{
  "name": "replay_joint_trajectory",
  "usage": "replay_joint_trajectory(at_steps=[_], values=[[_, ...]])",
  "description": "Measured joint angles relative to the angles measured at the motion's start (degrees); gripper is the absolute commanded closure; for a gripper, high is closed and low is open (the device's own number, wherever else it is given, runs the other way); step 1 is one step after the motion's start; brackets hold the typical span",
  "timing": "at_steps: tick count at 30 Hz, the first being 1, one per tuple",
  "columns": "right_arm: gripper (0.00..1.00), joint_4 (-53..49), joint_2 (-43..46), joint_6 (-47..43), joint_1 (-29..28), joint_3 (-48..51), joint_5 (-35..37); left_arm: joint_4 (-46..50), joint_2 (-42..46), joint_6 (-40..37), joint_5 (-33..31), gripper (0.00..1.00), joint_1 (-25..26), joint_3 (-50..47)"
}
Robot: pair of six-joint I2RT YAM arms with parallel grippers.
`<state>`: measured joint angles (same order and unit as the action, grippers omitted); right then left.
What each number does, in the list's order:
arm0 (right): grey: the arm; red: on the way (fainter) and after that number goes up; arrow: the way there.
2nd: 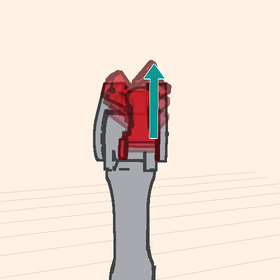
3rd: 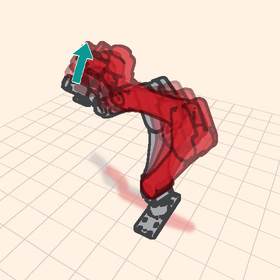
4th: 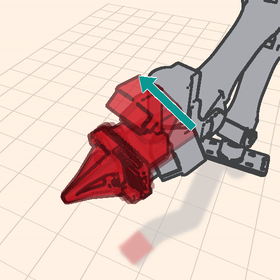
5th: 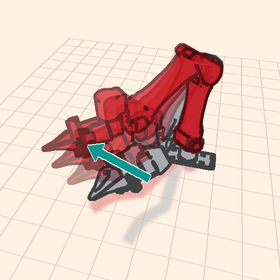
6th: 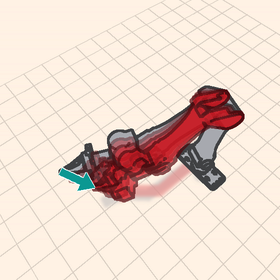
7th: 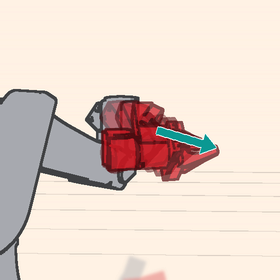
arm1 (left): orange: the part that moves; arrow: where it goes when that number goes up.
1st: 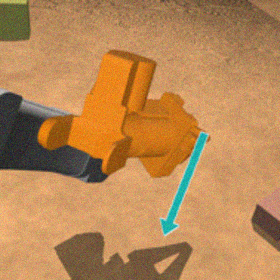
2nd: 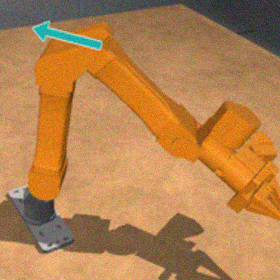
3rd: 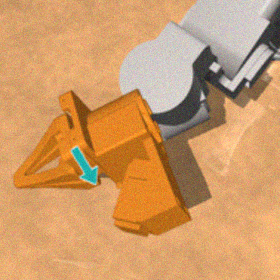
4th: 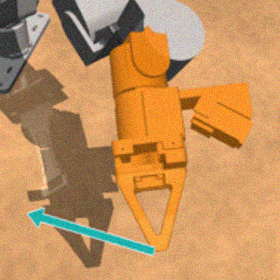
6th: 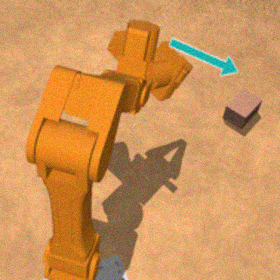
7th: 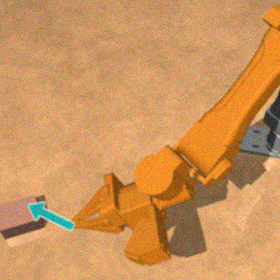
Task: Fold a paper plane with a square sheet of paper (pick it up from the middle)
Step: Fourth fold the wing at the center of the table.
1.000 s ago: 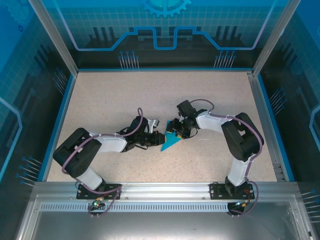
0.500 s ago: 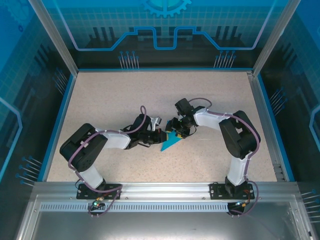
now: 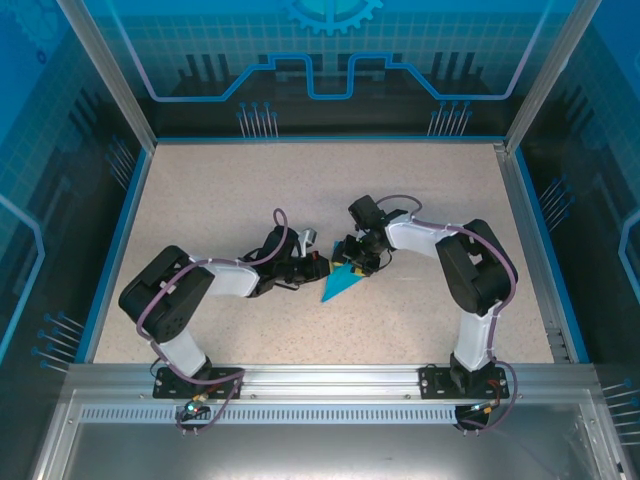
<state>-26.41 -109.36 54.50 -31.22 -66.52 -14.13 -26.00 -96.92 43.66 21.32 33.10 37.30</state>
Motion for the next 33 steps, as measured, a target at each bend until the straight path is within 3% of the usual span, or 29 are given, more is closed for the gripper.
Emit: replay_joint_trajectory(at_steps=[15,33], values=[[0.41,-3.6,-2.3,-0.2,0.0,-3.3,-0.7,-0.3,-2.9,-0.2,4.5,0.93,0.0,0.8],[0.42,-3.7,-2.4,-0.2,0.0,-3.3,-0.9,3.0,-5.2,-0.7,5.1,0.94,0.1,2.4]])
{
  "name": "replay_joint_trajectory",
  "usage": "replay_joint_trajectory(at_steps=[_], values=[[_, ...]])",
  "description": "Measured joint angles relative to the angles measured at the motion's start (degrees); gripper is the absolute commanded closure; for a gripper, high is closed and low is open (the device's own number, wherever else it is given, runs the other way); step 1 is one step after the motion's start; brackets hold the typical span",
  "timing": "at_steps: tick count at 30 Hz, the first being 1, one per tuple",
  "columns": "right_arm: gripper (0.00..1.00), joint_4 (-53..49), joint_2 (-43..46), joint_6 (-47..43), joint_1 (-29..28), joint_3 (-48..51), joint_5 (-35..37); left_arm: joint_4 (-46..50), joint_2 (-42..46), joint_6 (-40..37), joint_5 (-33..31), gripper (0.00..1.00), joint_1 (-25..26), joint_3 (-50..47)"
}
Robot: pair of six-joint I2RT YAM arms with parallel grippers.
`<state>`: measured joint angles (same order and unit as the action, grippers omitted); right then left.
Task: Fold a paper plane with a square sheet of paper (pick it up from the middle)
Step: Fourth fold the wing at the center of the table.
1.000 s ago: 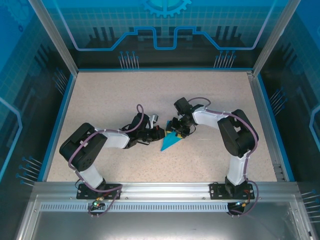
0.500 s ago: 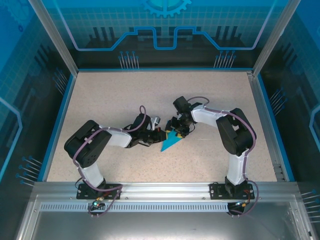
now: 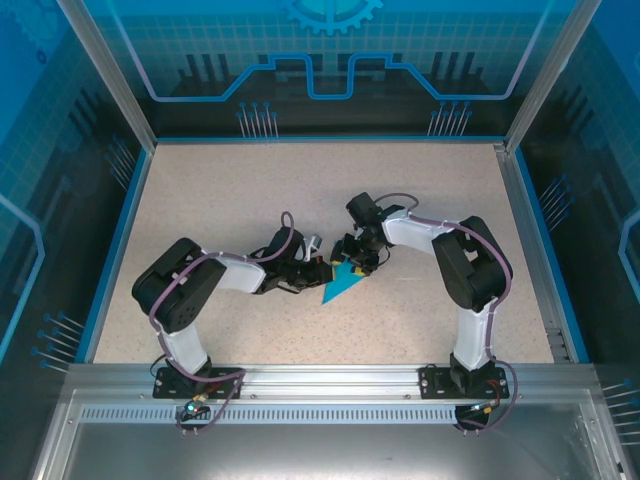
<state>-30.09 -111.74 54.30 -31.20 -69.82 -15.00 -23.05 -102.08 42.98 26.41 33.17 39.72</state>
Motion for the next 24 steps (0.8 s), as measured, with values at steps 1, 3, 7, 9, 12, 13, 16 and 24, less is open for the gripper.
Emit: replay_joint_trajectory(at_steps=[1,3,7,9,12,13,16,24], values=[[0.42,0.1,0.0,-0.1,0.0,0.1,0.0,0.1,-0.1,0.0,0.0,0.94,0.0,0.0],[0.42,0.2,0.4,-0.3,0.0,0.2,0.0,0.2,-0.3,0.0,0.0,0.94,0.0,0.0],[0.42,1.2,1.1,-0.9,0.0,1.0,-0.2,0.8,-0.3,0.0,0.0,0.94,0.0,0.3],[0.43,1.8,1.4,-1.0,0.1,1.6,-0.2,0.9,-0.4,0.0,0.0,0.94,0.0,0.4],[0.45,2.6,1.9,-1.2,0.1,2.4,-0.2,1.0,-0.7,0.0,0.0,0.94,0.0,0.5],[0.45,3.0,2.1,-1.2,0.1,2.7,-0.2,1.2,-0.8,0.0,0.0,0.94,0.0,0.6],[0.48,4.0,2.5,-1.2,0.2,3.6,-0.1,1.7,-1.1,0.0,0.0,0.95,0.0,1.0],[0.55,3.7,2.4,-0.9,0.5,3.8,0.1,2.0,-1.1,-0.5,-0.1,0.95,0.0,1.1]])
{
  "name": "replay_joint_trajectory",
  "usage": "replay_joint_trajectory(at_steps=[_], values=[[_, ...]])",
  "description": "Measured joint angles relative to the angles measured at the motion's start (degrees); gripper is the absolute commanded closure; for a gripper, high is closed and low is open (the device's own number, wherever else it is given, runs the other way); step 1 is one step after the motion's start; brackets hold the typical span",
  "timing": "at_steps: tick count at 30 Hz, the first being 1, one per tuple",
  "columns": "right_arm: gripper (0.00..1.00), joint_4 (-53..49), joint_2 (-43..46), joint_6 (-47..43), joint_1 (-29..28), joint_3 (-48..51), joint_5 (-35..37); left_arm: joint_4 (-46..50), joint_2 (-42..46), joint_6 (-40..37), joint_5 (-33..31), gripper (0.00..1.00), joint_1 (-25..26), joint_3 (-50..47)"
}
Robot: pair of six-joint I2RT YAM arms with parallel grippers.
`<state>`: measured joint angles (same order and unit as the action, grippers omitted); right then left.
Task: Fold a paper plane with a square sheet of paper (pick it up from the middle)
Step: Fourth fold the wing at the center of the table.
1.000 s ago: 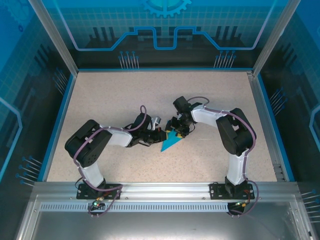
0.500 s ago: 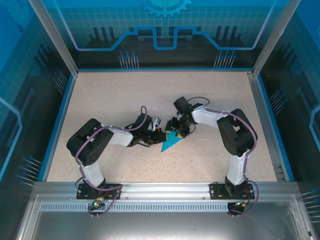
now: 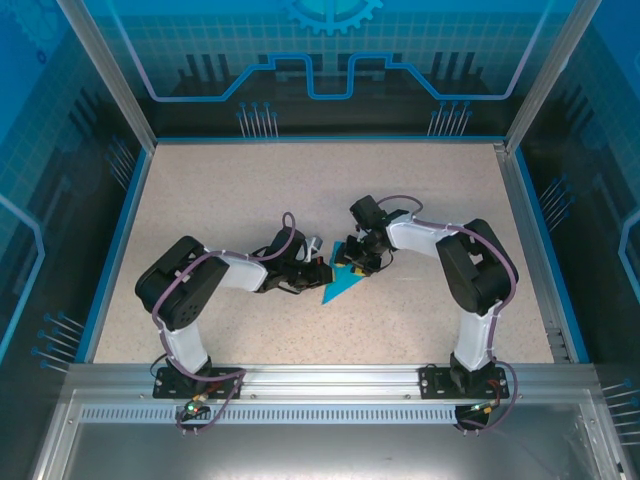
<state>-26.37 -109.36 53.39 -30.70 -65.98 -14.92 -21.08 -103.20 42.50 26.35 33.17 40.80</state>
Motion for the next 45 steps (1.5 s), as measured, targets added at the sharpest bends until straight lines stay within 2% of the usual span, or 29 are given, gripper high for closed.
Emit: replay_joint_trajectory(at_steps=[17,37,45], values=[[0.62,-3.2,-1.9,0.4,0.4,-2.0,-0.3,1.1,-0.2,-0.6,-0.6,0.99,0.0,0.0],[0.62,-5.8,-3.4,0.1,0.7,-4.0,-0.9,2.8,-0.3,-0.6,-1.0,1.0,0.1,0.8],[0.6,-3.1,-0.4,-1.8,0.6,-2.3,-0.9,5.0,-0.5,-1.5,-1.0,1.0,0.1,1.9]])
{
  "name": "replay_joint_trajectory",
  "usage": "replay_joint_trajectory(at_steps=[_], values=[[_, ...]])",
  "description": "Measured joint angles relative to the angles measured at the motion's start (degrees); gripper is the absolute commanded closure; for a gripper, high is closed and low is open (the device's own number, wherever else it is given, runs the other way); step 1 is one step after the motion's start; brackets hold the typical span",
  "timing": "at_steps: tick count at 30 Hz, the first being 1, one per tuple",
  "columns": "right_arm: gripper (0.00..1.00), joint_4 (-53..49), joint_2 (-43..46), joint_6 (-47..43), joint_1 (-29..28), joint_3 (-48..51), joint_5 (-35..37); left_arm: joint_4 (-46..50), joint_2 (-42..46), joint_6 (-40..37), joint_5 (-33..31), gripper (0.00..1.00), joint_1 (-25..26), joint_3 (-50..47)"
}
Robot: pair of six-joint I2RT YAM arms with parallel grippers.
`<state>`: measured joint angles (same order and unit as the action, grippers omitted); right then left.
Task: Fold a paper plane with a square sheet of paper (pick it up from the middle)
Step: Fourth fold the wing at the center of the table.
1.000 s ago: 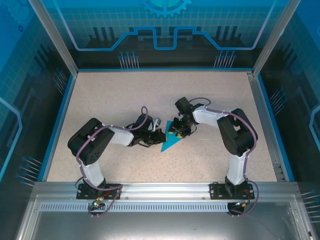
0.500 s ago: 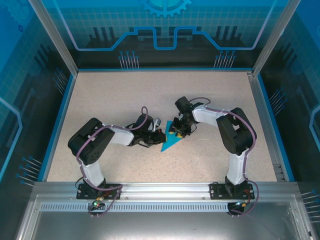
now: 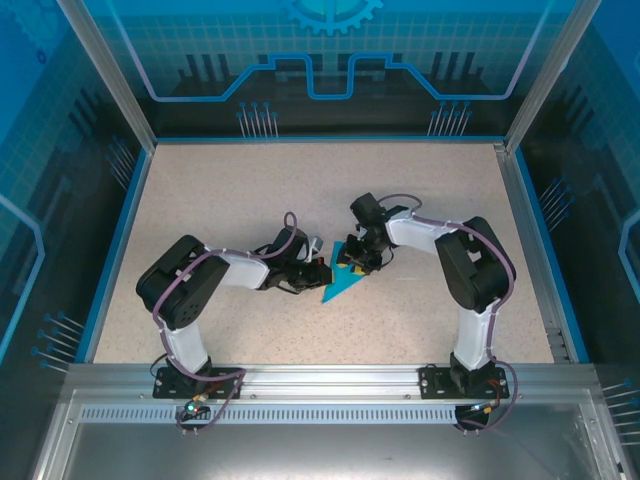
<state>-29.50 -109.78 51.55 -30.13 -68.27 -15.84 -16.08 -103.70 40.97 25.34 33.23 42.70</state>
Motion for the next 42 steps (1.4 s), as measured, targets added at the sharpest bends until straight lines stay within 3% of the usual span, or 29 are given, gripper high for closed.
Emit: replay_joint_trajectory(at_steps=[4,10,15,42], values=[[0.59,2.6,2.9,-2.1,-0.3,1.9,0.2,0.8,-0.1,-0.6,0.0,1.0,0.0,0.4],[0.78,7.7,9.5,-6.5,-0.4,5.4,-0.9,1.7,-0.3,-0.6,0.1,1.0,0.0,0.9],[0.86,11.5,8.6,-9.0,-1.0,8.5,-3.1,2.1,-0.4,-0.6,0.3,1.0,0.0,1.1],[0.87,18.0,1.1,-17.9,1.3,10.4,-11.7,4.3,-0.4,-0.7,0.0,1.0,0.0,2.1]])
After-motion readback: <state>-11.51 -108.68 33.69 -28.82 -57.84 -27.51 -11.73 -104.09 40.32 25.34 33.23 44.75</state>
